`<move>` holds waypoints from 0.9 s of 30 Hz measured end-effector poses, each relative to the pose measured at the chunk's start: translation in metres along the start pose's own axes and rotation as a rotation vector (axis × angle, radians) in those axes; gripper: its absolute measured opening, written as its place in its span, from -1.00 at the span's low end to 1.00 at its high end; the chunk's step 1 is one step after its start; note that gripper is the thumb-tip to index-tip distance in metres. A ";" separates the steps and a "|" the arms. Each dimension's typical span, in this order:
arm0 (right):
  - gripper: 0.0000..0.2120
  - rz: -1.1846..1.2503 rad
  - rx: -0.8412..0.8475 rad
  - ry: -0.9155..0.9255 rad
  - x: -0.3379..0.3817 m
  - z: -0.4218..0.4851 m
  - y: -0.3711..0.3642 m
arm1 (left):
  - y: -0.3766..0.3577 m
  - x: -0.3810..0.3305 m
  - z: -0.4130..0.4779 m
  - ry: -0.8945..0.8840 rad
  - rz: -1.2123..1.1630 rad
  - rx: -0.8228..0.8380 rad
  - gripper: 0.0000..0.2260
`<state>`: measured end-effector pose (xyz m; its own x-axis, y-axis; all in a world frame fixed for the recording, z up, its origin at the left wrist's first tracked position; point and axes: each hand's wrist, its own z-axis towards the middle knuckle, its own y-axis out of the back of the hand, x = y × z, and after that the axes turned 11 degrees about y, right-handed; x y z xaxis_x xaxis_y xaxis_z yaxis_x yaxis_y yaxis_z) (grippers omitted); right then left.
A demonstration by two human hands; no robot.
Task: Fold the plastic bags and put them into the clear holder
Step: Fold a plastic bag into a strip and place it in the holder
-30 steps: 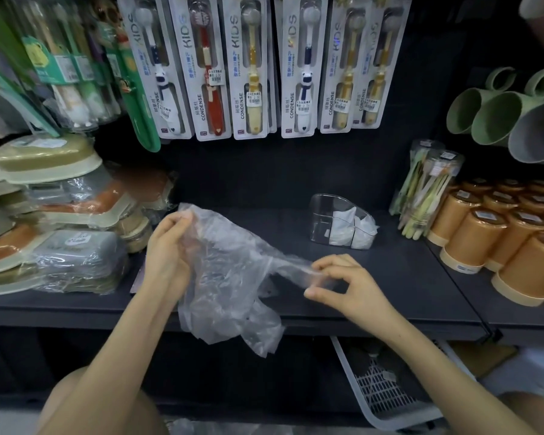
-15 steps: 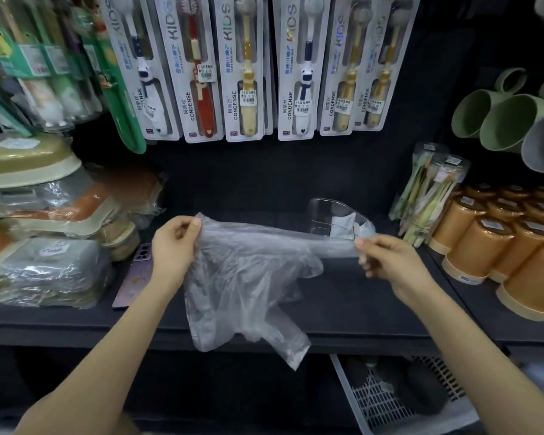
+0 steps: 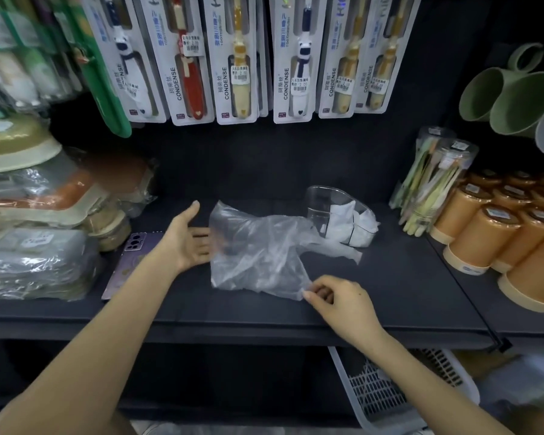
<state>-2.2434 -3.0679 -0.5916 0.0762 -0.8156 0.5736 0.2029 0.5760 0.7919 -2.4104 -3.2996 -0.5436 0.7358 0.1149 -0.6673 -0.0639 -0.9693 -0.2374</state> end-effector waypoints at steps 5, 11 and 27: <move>-0.87 -0.032 -0.068 0.031 0.000 0.000 -0.010 | 0.014 0.049 -0.029 -0.086 0.397 -0.178 -0.43; -0.88 -0.102 -0.052 0.139 0.001 -0.004 -0.010 | 0.007 0.064 -0.041 -0.232 0.376 -0.167 -0.84; -0.84 -0.282 0.156 -0.004 -0.066 -0.016 0.065 | 0.048 0.074 -0.023 -0.166 0.366 -0.179 -0.89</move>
<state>-2.2197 -2.9777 -0.5814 0.0346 -0.9442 0.3275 0.0635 0.3291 0.9422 -2.3435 -3.3426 -0.5883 0.5673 -0.2242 -0.7924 -0.1716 -0.9733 0.1526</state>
